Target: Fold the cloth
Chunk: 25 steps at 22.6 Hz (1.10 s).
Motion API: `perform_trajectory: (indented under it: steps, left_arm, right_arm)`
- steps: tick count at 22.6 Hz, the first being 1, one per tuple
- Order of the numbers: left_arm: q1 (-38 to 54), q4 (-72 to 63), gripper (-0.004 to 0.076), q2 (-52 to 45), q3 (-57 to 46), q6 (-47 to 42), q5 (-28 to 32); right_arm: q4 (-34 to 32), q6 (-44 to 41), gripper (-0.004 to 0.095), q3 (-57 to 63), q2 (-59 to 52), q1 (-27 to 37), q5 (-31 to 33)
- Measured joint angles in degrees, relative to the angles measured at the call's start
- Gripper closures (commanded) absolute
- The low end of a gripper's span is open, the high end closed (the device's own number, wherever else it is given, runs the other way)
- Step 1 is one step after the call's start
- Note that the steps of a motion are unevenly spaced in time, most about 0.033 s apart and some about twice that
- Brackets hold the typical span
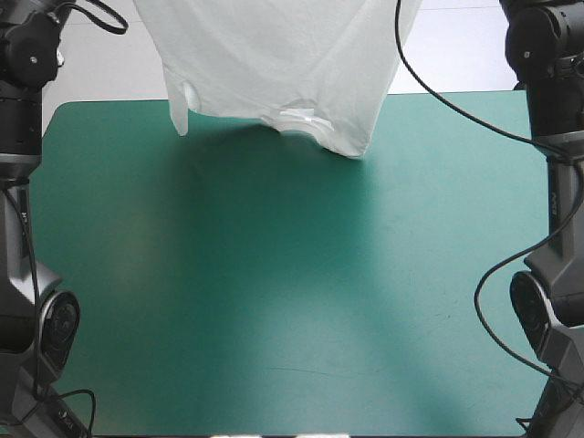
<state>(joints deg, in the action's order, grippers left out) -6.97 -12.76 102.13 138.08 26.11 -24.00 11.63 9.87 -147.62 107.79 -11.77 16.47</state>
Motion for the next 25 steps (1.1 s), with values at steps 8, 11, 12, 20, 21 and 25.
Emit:
perform_trajectory:
  steps: [8,11,12,20,21,25]
  left_arm:
    - [0.00,0.00,0.0705,10.41,-0.12,-0.19,-19.43]
    - [0.00,0.05,0.0705,14.98,-0.24,-1.35,-27.98]
    - [0.00,0.05,0.0705,16.74,-0.29,-1.48,-32.67]
    - [0.00,7.74,0.0705,18.70,-3.77,-7.65,-47.40]
    - [0.00,8.08,0.0705,18.22,-5.16,-7.89,-47.40]
    - [0.00,8.62,0.0705,12.90,-14.67,-8.47,-47.40]
  right_arm:
    - [0.00,-3.02,0.0925,0.00,8.33,1.60,25.15]
    - [-0.31,-3.02,0.0925,0.06,14.46,1.60,35.89]
    - [-0.39,-3.20,0.0925,0.16,17.19,1.60,41.25]
    - [-1.53,-6.47,0.0925,5.73,18.62,1.60,53.52]
    - [-1.53,-6.65,0.0925,7.46,17.62,1.60,53.52]
    - [-1.97,-5.99,0.0925,23.03,9.04,1.60,53.38]
